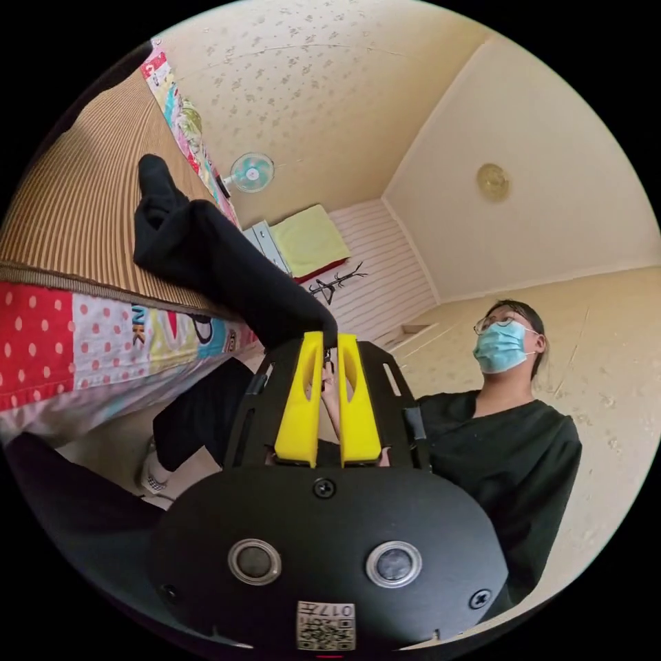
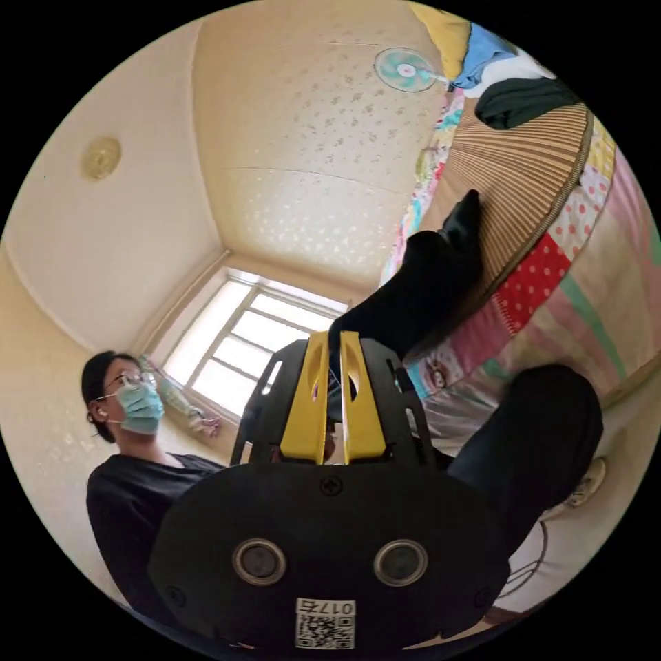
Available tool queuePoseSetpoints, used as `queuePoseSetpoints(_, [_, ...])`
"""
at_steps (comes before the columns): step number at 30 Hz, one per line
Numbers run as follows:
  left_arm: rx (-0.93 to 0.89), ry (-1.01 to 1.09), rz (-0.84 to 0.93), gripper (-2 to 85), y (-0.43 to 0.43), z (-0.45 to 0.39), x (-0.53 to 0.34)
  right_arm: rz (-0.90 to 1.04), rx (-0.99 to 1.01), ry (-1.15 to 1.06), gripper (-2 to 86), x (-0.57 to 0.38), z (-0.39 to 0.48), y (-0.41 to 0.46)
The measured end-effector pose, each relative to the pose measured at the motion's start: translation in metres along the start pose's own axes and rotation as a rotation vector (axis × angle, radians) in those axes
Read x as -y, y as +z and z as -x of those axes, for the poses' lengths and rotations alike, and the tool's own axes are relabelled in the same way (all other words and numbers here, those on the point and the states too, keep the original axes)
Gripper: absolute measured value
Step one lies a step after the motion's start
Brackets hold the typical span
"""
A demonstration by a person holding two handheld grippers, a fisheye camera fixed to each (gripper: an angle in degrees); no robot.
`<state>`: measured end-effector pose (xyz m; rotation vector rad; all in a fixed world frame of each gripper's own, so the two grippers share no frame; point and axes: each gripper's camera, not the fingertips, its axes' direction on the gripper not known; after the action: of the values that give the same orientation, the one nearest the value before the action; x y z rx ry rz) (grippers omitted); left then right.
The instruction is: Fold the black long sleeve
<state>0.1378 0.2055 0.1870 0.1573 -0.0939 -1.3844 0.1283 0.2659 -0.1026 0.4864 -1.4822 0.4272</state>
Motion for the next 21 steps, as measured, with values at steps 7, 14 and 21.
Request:
queuePoseSetpoints(7, [-0.112,0.099,-0.008,4.1,-0.014,-0.046,-0.01,-0.111,0.138,-0.07,3.0,-0.033,0.03,-0.04])
queuePoseSetpoints(14, [0.12,-0.115,-0.154,4.1,-0.021,0.016,0.049,-0.184,-0.197,-0.028,3.1,0.007,0.006,-0.003])
queuePoseSetpoints(21, [0.238,-0.144,-0.266,4.2,-0.012,0.056,0.178,-0.1,-0.625,-0.227,3.9,0.148,0.007,0.144])
